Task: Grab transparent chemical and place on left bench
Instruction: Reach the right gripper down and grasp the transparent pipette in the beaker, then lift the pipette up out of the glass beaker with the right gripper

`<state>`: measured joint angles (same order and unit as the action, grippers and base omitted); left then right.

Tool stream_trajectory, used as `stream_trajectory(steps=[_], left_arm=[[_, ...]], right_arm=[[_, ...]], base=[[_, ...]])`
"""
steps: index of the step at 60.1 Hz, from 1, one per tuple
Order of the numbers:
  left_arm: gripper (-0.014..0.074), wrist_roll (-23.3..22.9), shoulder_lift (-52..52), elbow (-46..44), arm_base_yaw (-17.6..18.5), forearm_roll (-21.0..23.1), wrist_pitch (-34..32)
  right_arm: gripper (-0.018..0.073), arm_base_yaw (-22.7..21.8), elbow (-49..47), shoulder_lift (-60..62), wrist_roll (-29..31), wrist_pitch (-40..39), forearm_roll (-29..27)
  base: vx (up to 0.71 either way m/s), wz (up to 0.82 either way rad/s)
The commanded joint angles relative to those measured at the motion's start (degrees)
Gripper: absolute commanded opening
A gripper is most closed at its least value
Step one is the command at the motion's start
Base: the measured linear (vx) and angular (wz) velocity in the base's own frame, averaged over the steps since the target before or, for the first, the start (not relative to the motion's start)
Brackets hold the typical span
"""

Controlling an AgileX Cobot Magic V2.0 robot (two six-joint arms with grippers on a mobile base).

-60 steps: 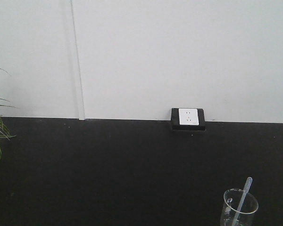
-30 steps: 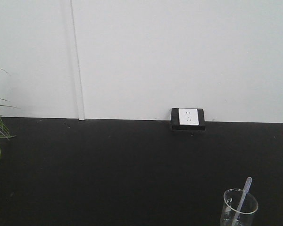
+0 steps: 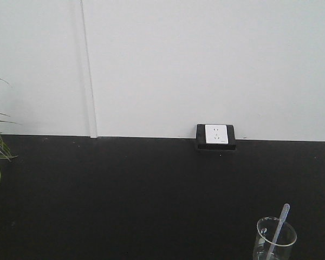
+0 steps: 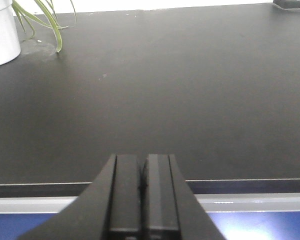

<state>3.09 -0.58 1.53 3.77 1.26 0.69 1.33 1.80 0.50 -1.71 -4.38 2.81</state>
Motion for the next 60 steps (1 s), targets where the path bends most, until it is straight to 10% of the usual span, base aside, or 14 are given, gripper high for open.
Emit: stream_trajectory(steps=[1, 14, 37, 60], left_arm=[[-0.0003, -0.4, -1.1, 0.9, 0.1, 0.0, -4.5], [-0.0003, -0.4, -1.1, 0.9, 0.1, 0.0, -4.5], [-0.0003, -0.4, -1.1, 0.9, 0.1, 0.0, -4.5], [-0.0003, -0.4, -1.1, 0.9, 0.1, 0.0, -4.5]], right_arm=[[-0.0003, -0.3, -1.7, -0.4, 0.5, -6.8, 0.0], [-0.0003, -0.3, -14.4, -15.3, 0.1, 2.8, -0.3], [0.0031, -0.3, -30.2, -54.9, -0.1, -10.9, -2.0], [0.0409, -0.3, -47.4, -82.3, -1.1, -10.1, -7.6]], base=[[0.00, 0.00], [0.00, 0.00], [0.00, 0.00], [0.00, 0.00]])
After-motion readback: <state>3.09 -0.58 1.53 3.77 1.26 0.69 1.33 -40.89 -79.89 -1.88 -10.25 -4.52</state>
